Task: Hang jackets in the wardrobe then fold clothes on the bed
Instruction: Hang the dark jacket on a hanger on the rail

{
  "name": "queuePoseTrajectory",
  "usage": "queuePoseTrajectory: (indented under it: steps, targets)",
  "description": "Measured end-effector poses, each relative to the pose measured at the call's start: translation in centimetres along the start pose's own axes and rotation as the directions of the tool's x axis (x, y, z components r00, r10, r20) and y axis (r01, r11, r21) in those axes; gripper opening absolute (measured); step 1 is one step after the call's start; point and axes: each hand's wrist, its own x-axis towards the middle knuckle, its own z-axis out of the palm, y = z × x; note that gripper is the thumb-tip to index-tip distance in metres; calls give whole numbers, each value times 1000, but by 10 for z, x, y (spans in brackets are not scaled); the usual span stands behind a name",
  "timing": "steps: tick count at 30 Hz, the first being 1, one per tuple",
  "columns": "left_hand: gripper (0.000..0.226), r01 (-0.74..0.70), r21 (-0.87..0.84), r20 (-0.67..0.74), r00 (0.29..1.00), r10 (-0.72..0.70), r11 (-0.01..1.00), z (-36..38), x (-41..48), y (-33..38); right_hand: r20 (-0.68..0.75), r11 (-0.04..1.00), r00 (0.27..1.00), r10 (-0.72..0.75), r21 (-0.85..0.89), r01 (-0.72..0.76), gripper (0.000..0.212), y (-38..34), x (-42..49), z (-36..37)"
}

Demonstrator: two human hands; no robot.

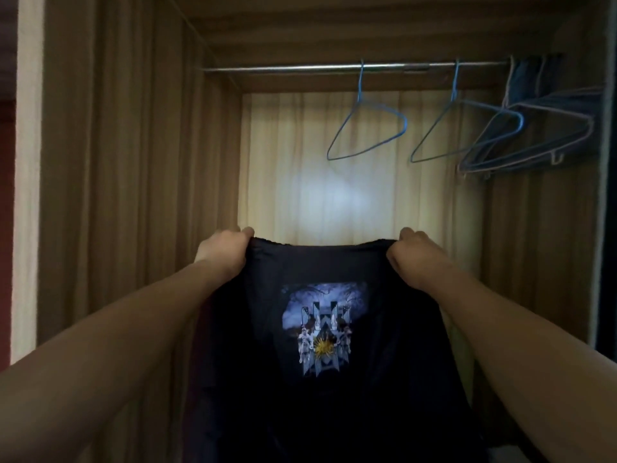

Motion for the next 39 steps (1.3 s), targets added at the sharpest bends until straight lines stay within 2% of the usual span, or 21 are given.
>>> queuePoseTrajectory:
  steps: [6,10,13,16,19,22,27,30,32,34,37,39]
  targets:
    - [27,-37,-55,-169,985,27,998,-9,83,-5,-159,993,982,102,-42,-110,15,27,66,-32]
    - [23,-58,-93,-183,982,40,994,8,110,-9,-209,984,968,140,-78,-159,17,30,88,-26]
    - [18,-78,-132,-100,993,65,988,51,108,-10,-138,987,982,131,-76,-142,15,18,81,10]
    - [14,-103,-202,54,992,116,974,115,88,-11,-38,994,995,94,-52,-96,8,1,63,62]
    - [25,-116,-272,211,961,177,955,197,52,-10,144,997,987,66,29,-71,14,-23,35,123]
    - [33,-69,-344,379,902,206,937,279,8,-9,322,988,945,55,121,-99,24,-49,0,188]
    - [29,-84,-434,419,862,284,897,380,-37,-12,477,977,879,-1,189,-102,19,-78,-55,277]
    - [16,-155,-412,440,829,345,898,441,-46,-16,517,979,855,-44,195,-67,20,-89,-77,305]
    - [18,-200,-389,466,799,379,899,451,-53,-10,569,983,822,-8,156,-99,16,-95,-85,311]
    - [26,-229,-386,493,768,410,894,434,-58,-2,591,965,806,25,196,-174,18,-98,-88,309]
    - [49,-108,-471,540,750,383,875,399,-50,5,521,870,849,84,377,-317,25,-92,-81,283]
    - [56,-36,-537,541,751,378,843,369,-36,10,473,816,875,108,460,-349,16,-82,-68,255]
